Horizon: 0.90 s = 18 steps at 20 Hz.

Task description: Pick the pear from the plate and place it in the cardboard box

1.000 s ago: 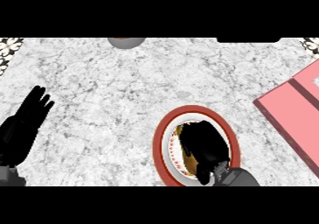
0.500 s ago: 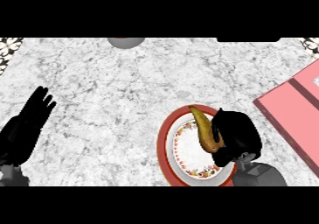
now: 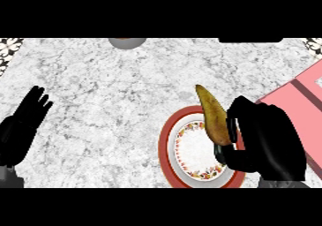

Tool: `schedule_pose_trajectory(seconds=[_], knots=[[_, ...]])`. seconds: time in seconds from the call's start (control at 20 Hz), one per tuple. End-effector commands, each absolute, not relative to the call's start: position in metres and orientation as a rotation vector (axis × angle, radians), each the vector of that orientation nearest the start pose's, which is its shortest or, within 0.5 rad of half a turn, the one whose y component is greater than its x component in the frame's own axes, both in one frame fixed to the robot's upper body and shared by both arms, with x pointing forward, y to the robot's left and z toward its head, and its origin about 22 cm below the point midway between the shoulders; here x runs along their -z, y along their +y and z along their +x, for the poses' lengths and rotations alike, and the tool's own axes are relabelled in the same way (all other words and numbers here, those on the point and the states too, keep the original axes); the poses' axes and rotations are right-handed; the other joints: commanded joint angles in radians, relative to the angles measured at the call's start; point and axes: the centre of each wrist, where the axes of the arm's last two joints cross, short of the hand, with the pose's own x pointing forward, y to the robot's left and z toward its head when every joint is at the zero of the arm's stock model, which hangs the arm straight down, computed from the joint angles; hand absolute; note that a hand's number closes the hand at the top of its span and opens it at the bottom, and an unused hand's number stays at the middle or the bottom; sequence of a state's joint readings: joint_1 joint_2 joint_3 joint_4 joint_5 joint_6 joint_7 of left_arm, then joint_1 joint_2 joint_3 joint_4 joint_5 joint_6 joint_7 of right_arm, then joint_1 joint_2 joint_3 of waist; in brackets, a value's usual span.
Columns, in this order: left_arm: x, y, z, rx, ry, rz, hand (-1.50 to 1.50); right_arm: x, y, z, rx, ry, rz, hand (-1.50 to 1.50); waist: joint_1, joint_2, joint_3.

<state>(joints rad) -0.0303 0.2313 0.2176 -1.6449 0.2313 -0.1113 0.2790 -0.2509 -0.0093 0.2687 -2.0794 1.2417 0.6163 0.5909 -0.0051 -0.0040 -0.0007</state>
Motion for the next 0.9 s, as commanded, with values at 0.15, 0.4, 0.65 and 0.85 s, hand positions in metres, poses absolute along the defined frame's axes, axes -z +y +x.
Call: schedule_pose_trajectory(seconds=[0.15,0.4,0.65,0.85], knots=[[-0.052,0.334,0.252,-0.064,-1.428,0.071,0.00,-0.234,-0.160,0.192,-0.764,-1.361,-1.288,1.50,-0.003,0.001,0.000],[-0.049,0.327,0.247,-0.060,-1.446,0.065,0.00,-0.274,-0.190,0.213,-0.642,-1.334,-1.384,1.50,0.005,0.003,0.000],[-0.049,0.321,0.237,-0.067,-1.446,0.040,0.00,-0.277,-0.225,0.222,-0.584,-1.276,-1.403,1.50,0.006,0.003,0.001],[-0.058,0.328,0.254,-0.053,-1.439,0.054,0.00,-0.276,-0.254,0.239,-0.655,-1.218,-1.440,1.50,0.004,0.005,0.001]])
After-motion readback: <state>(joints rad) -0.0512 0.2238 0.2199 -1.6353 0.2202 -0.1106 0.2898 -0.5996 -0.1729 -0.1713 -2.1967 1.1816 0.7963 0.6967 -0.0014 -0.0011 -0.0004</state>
